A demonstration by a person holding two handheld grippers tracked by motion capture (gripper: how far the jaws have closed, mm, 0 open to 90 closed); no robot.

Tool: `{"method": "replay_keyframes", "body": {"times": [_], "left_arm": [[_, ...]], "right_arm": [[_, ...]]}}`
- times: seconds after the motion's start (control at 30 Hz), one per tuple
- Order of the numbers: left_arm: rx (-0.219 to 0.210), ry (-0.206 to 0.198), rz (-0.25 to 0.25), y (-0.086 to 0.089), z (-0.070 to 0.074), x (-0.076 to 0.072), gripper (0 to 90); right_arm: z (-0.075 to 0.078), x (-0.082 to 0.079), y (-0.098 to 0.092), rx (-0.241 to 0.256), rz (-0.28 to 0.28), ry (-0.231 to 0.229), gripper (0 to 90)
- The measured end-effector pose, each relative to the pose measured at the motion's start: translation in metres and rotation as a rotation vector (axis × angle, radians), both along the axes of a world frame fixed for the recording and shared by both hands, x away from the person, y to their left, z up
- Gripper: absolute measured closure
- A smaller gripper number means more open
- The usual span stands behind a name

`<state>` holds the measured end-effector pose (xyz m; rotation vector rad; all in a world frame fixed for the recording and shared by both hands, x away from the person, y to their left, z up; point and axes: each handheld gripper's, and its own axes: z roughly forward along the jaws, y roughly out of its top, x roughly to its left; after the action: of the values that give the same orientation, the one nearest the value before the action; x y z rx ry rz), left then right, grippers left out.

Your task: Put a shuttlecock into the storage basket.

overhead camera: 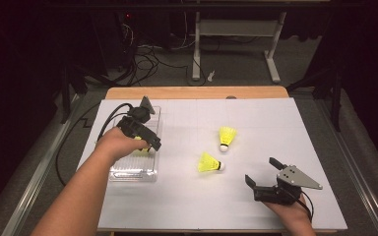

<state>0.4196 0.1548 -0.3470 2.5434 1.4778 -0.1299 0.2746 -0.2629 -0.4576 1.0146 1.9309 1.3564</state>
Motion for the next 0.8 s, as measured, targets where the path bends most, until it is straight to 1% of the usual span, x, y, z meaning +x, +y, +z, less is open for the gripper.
{"method": "replay_keyframes", "body": {"times": [0.1, 0.13, 0.17, 0.27, 0.33, 0.4, 0.43, 0.5, 0.57, 0.67, 0.7, 0.8], "left_arm": [[0.001, 0.004, -0.003, 0.001, 0.000, -0.002, 2.5], [-0.002, 0.000, -0.003, 0.001, 0.000, -0.003, 2.5], [-0.013, 0.004, -0.001, 0.002, 0.000, -0.003, 2.6], [-0.020, 0.007, 0.003, 0.004, -0.001, -0.006, 2.3], [-0.034, 0.012, 0.008, 0.005, -0.003, -0.009, 2.3], [-0.030, 0.017, 0.000, 0.005, -0.004, -0.011, 2.2], [-0.045, 0.022, 0.004, 0.006, -0.004, -0.014, 2.1], [-0.047, 0.025, 0.001, 0.007, -0.004, -0.015, 2.2], [-0.044, 0.024, -0.003, 0.008, -0.004, -0.019, 2.3], [-0.051, 0.022, -0.003, 0.010, -0.005, -0.022, 2.5], [-0.046, 0.020, -0.006, 0.010, -0.004, -0.024, 2.5], [-0.054, 0.014, -0.006, 0.012, -0.005, -0.029, 2.7]], "right_arm": [[0.000, 0.000, 0.000, 0.000, 0.000, -0.001, 0.3], [0.000, 0.000, 0.000, -0.001, 0.001, -0.002, 0.3], [0.000, 0.000, 0.000, -0.001, 0.001, -0.002, 0.3], [0.000, 0.000, 0.000, 0.002, 0.003, -0.003, 0.2], [0.000, 0.001, 0.000, 0.004, 0.002, -0.001, 0.2], [0.000, 0.001, 0.000, 0.007, -0.001, 0.002, 0.2], [0.000, 0.002, -0.001, 0.009, -0.005, 0.006, 0.2], [-0.001, 0.002, -0.001, 0.007, -0.006, 0.009, 0.2], [-0.001, 0.002, -0.001, 0.005, -0.006, 0.008, 0.2], [0.000, 0.002, -0.002, 0.007, -0.006, 0.005, 0.2], [-0.001, 0.002, -0.001, 0.005, -0.006, 0.004, 0.3], [-0.001, 0.002, 0.001, 0.000, -0.004, 0.007, 0.2]]}}
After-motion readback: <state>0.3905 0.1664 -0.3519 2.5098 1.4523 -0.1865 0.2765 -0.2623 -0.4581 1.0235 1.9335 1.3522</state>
